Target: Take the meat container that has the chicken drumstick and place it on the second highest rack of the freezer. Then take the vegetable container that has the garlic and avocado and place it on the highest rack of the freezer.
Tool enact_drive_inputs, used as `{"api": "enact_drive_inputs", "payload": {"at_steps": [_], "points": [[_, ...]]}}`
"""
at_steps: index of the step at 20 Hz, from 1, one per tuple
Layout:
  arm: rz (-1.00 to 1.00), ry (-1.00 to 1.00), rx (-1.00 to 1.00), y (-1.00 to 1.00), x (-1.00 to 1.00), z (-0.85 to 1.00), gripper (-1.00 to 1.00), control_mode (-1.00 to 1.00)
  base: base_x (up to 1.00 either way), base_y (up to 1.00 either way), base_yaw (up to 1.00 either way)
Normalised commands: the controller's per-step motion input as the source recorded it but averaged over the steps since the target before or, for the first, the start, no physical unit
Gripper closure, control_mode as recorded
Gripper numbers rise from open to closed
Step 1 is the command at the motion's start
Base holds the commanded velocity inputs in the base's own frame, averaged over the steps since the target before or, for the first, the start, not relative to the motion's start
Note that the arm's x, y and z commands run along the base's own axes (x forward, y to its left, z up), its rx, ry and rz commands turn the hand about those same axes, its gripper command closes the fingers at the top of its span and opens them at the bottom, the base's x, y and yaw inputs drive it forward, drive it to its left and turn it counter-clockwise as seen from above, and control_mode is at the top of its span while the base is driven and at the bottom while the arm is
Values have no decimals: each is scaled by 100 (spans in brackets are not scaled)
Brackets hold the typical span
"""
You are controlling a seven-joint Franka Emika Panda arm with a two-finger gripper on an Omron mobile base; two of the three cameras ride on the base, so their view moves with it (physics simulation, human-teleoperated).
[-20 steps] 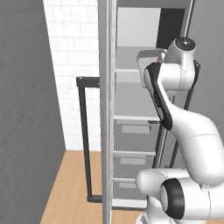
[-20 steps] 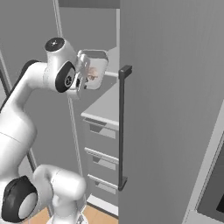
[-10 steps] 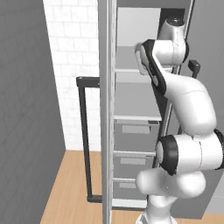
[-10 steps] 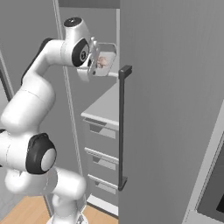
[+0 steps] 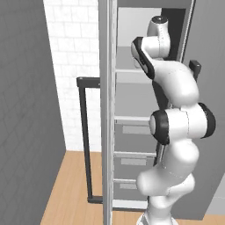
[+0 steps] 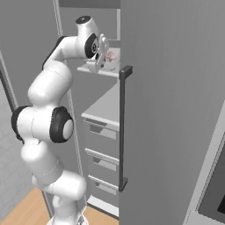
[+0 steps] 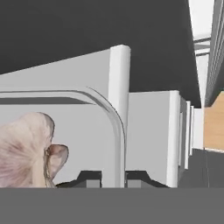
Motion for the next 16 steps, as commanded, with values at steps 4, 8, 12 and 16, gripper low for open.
{"api": "enact_drive_inputs", "payload": {"at_steps": [4, 8, 12, 16], "points": [[-5, 1, 0, -13, 97, -6, -100, -100, 0, 0, 0], [0, 0, 0, -25, 65, -5, -100, -100, 0, 0, 0], [0, -7, 0, -12, -34, -17, -100, -100, 0, 0, 0], [0, -8, -2, 0, -100, -12, -100, -100, 0, 0, 0]]}}
